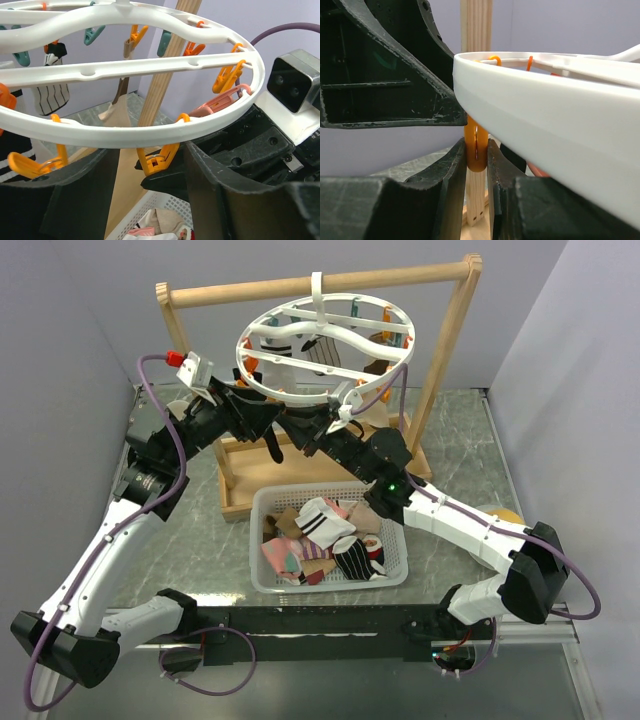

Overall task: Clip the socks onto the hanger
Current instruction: Open the clamp at the hanger.

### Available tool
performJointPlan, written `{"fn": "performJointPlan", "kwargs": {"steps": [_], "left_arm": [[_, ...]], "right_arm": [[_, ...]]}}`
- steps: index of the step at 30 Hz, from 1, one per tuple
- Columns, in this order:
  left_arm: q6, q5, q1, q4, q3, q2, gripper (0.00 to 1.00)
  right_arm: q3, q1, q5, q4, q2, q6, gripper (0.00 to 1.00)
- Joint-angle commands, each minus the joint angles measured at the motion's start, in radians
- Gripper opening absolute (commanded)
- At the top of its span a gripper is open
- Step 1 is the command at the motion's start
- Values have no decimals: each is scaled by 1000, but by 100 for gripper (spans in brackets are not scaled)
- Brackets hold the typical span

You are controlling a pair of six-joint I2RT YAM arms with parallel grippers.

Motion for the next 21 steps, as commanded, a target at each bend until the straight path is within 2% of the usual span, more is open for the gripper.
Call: {"fn": "performJointPlan", "kwargs": {"steps": [1,7,8,14,17,18,19,21], "left_arm": [[-22,-17,-3,79,42,-3,56],[-37,-20,-3,85,28,-1,34],[-39,-23,-3,85,31,0,27],[-57,-23,-3,93,36,2,1],[-71,-13,-1,94,30,0,1],[-74,-10,0,94,30,-1,1],[-74,-7,0,94,30,-3,1],[-74,-8,2,91,33,-4,1]], "right_arm": [[50,10,5,27,6,3,0],[64,13,4,26,22,3,1],[65,14,4,27,23,3,1],[76,17,4,29,36,26,3],[77,18,5,24,39,26,13],[76,18,10,23,34,26,25],[67,18,16,23,28,25,30],[53,18,25,16,5,19,35]]}}
